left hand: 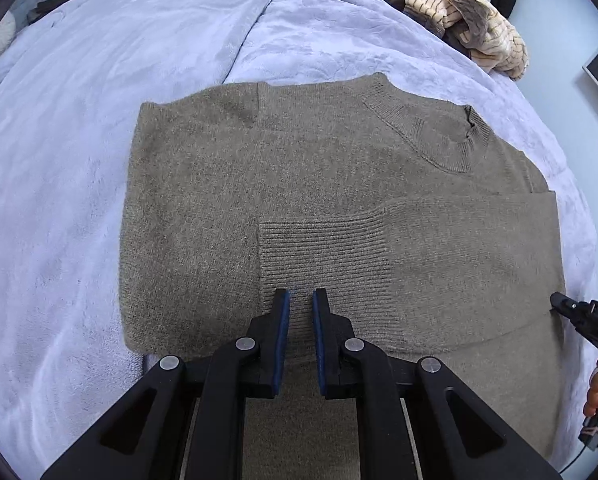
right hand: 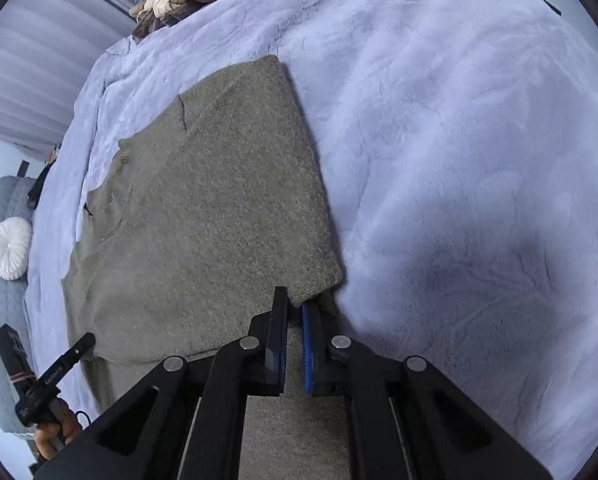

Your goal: Fold small clothes

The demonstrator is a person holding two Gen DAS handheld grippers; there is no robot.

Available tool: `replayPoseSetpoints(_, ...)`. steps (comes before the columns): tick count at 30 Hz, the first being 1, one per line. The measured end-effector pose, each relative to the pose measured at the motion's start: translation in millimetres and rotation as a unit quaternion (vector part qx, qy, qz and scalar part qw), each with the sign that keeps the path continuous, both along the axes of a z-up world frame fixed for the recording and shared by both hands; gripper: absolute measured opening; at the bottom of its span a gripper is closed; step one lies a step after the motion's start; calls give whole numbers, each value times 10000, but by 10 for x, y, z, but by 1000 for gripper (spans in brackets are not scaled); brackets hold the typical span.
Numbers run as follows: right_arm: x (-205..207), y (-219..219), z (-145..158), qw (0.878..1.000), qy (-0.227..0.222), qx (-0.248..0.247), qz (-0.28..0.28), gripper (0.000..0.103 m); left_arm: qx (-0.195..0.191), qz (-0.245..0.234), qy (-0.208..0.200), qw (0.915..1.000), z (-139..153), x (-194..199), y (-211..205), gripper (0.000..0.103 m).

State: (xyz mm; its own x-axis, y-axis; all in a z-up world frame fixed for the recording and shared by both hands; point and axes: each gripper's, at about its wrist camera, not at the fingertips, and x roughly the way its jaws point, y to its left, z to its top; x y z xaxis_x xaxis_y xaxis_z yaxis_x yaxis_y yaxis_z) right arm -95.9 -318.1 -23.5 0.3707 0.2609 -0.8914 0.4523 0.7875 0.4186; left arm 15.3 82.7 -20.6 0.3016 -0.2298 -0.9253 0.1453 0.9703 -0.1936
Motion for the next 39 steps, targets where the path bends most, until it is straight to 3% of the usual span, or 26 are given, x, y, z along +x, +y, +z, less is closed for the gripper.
replayPoseSetpoints(4,-41,17,119,9999,73,-86,-38,6,118,-13,43,9999,45,-45,29,13)
replayPoseSetpoints(6,-72,87,252,9995,19,-263,147,13,142,33,67,9999,76,-72,59,13)
replayPoseSetpoints(11,-55,331,431,9980,-135,-238,573,13,170,85,119,9998,79,-111,65,13)
replayPoseSetpoints(20,273,744,206,9963,-69,-111,851,15,328,109,194,9992,53,-127,43,13)
replayPoseSetpoints(26,232,699,127,9973,151,-50,717,16,314,113,237,9992,56,-131,55,13)
replayPoseSetpoints(27,212,695,154,9972,151,-70,734,19,312,117,239,9992,57,-135,56,13)
replayPoseSetpoints(30,140,667,217,9971,137,-32,745,41,323,112,236,9991,59,-147,63,13)
replayPoseSetpoints(39,21,707,229,9972,141,143,715,50,407,70,277,9988,59,-136,35,13)
